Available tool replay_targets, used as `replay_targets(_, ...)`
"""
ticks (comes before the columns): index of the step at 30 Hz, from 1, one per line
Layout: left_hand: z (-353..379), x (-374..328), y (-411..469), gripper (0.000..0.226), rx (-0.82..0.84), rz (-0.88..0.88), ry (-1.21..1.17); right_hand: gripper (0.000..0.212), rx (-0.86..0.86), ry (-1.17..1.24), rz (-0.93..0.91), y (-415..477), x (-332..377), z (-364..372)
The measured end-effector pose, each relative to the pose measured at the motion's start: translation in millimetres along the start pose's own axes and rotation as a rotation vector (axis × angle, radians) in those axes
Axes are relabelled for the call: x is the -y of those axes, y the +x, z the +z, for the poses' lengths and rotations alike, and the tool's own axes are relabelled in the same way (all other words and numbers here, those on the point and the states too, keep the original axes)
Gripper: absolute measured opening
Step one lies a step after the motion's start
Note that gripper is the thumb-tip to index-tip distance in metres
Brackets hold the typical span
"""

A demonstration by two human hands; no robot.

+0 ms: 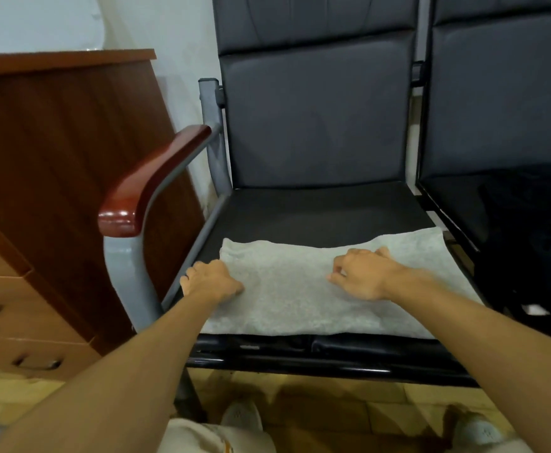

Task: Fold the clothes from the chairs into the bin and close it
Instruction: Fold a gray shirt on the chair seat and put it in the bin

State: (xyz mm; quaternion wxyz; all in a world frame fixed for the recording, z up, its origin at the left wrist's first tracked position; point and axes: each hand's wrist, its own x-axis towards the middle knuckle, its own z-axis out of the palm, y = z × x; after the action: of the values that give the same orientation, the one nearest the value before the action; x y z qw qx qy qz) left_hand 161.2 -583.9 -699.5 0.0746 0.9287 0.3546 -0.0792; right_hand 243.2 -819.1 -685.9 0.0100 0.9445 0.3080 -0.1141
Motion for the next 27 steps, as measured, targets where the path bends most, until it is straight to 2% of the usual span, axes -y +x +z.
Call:
replay_targets(2,0,-1,-1,0.048,-0.026,0.034,0.01,0.045,-0.029,-0.051,-0.016,-2,6,1)
replay_targets(4,-1,-4,-3,0.034,-0.059,0.064,-0.12,0.045,-0.067,-0.059,-0.019,-4,6,1)
replay_targets(6,-6,-10,-6,0.027,0.028,0.069,-0.374,0.044,-0.125,-0.037,0.002,-8,-2,-4)
replay_targets(9,-17,-20,-16,0.041,0.222,0.04,-0.753,0.04,-0.206,0.079,0.07,-14,-19,-6)
replay_targets(10,-21,-24,-21,0.039,0.26,0.05,-0.879,0.041,-0.238,0.128,0.099,-17,-25,-4)
replay_targets(14,-33,-48,-42,0.016,0.288,0.05,-1.346,0.047,-0.331,0.282,0.161,-32,-45,3)
replay_targets(16,-36,-64,-50,0.009,0.268,0.022,-1.505,0.048,-0.34,0.316,0.176,-42,-55,1)
replay_targets(19,-38,-88,-60,0.021,0.238,0.054,-1.571,0.042,-0.37,0.34,0.226,-56,-71,-5)
replay_targets(23,-32,-137,-69,0.018,0.203,0.181,-1.515,0.032,-0.438,0.339,0.379,-73,-93,-10)
replay_targets(27,-20,-195,-85,0.017,0.24,0.322,-1.432,0.026,-0.404,0.353,0.441,-88,-116,-11)
